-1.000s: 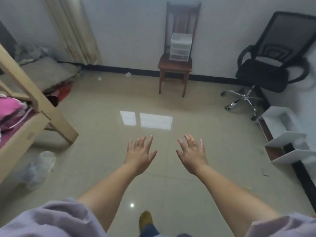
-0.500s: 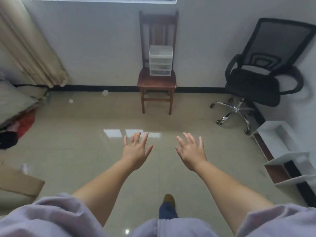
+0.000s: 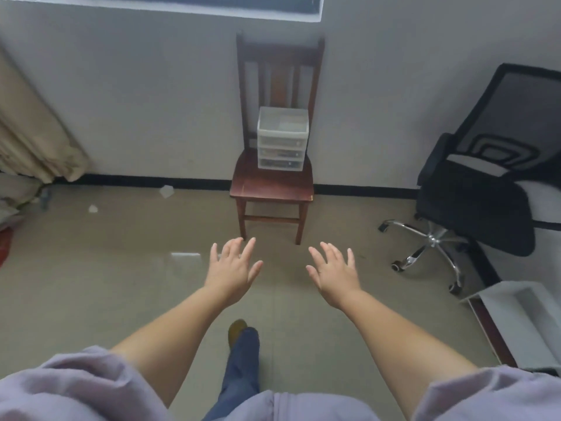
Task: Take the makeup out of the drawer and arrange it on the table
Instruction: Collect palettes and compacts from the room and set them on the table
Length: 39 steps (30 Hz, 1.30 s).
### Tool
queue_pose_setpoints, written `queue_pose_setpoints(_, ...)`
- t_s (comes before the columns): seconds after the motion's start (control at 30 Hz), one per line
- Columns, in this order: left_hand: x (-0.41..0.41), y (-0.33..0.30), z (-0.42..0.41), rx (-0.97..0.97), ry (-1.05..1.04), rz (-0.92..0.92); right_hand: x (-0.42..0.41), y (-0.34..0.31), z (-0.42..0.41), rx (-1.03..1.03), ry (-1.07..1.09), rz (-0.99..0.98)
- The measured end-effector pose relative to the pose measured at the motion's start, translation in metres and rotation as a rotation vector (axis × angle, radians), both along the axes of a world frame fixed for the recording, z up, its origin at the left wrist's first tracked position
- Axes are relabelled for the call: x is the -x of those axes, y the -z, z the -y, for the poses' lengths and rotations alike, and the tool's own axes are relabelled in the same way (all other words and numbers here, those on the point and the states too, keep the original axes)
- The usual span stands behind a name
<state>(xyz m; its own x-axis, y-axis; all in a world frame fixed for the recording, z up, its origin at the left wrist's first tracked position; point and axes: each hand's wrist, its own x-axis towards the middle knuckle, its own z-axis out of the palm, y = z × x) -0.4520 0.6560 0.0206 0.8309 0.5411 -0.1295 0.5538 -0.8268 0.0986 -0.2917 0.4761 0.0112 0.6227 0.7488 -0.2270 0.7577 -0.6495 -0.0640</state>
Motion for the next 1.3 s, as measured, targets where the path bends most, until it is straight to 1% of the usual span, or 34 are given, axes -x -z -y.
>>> queue_pose_setpoints(0.1, -0.049, 0.004, -0.064, -0.001, 0.016, -0.001, -0.046, 0.003, -0.054, 0.021, 0.058, -0.012)
queue_pose_setpoints(0.2, -0.096, 0.001, -0.125, -0.009, 0.064, -0.01, -0.085, 0.0, -0.107, -0.003, 0.11, -0.026)
queue_pose_setpoints(0.3, -0.145, -0.001, -0.181, -0.012, 0.079, -0.039, -0.12, 0.001, -0.155, -0.014, 0.148, -0.077)
queue_pose_setpoints(0.4, -0.191, 0.004, -0.217, 0.011, 0.099, -0.018, -0.156, 0.012, -0.193, -0.003, 0.147, -0.112)
queue_pose_setpoints(0.5, -0.247, 0.018, -0.253, 0.025, 0.115, -0.052, -0.204, 0.03, -0.232, 0.009, 0.183, -0.17)
queue_pose_setpoints(0.67, -0.342, 0.043, -0.315, 0.063, 0.04, -0.056, -0.298, 0.062, -0.301, 0.0, 0.184, -0.241)
queue_pose_setpoints(0.7, -0.36, 0.048, -0.326, 0.068, 0.031, -0.052, -0.317, 0.069, -0.315, -0.012, 0.183, -0.264)
queue_pose_setpoints(0.77, -0.394, 0.059, -0.346, 0.087, 0.034, -0.045, -0.35, 0.084, -0.343, -0.048, 0.227, -0.37)
queue_pose_setpoints(0.9, -0.456, 0.08, -0.387, 0.069, 0.065, 0.016, -0.4, 0.118, -0.403, -0.237, 0.548, -0.658)
queue_pose_setpoints(1.0, -0.489, 0.102, -0.413, 0.056, 0.079, 0.071, -0.42, 0.146, -0.447, -0.378, 0.749, -0.873)
queue_pose_setpoints(1.1, -0.513, 0.128, -0.436, 0.102, 0.097, 0.114, -0.433, 0.176, -0.484, -0.613, 1.105, -1.185)
queue_pose_setpoints(1.17, -0.522, 0.142, -0.446, 0.112, 0.111, 0.2, -0.443, 0.191, -0.504, -0.807, 1.361, -1.366)
queue_pose_setpoints(1.23, -0.528, 0.149, -0.45, 0.108, 0.074, 0.3, -0.453, 0.203, -0.518, -0.974, 1.571, -1.458)
queue_pose_setpoints(1.3, -0.531, 0.151, -0.451, 0.113, 0.043, 0.346, -0.459, 0.21, -0.527, -1.082, 1.682, -1.507)
